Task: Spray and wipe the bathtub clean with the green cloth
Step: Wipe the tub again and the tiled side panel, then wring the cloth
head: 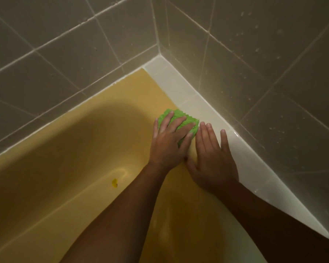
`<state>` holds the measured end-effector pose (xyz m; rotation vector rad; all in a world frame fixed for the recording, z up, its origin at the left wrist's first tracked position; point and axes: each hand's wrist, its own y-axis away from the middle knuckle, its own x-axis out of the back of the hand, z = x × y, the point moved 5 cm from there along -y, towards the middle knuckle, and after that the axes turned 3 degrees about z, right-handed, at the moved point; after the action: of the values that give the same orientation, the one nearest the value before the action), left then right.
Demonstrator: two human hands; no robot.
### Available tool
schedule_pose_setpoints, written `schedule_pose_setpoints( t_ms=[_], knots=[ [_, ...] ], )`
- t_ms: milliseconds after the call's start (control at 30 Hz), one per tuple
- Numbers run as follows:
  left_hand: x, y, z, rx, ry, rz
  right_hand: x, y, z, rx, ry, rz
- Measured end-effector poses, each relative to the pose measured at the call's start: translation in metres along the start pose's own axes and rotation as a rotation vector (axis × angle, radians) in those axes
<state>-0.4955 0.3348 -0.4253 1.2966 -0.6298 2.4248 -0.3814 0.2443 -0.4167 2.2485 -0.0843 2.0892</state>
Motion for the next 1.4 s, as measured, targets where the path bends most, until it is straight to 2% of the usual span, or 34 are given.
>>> schedule_pose_setpoints(
  t_ms=[533,633,733,867,933,1167,1400],
  knots=[
    [0.049,-0.105,-0.117,0.082,-0.153,0.014,-0.009,-0.104,-0.035,0.095,0.009,0.006],
    [0.063,-0.112,-0.142,0.17,-0.211,0.058,-0.008,-0.109,-0.036,0.1,0.011,-0.004],
    [0.076,-0.095,-0.164,0.325,-0.22,0.186,-0.006,-0.112,-0.037,0.108,0.009,-0.005],
    [0.067,-0.096,-0.155,0.522,-0.199,0.238,-0.008,-0.119,-0.038,0.11,-0.008,-0.01],
    [0.059,-0.115,-0.14,0.558,-0.18,0.228,-0.009,-0.122,-0.039,0.117,-0.005,0.005],
    [0.042,-0.12,-0.096,0.22,-0.203,-0.018,-0.005,-0.115,-0.039,0.124,-0.055,0.069],
    [0.019,-0.059,-0.032,0.049,-0.109,-0.058,-0.009,-0.044,-0.017,0.103,-0.05,0.029]
  ],
)
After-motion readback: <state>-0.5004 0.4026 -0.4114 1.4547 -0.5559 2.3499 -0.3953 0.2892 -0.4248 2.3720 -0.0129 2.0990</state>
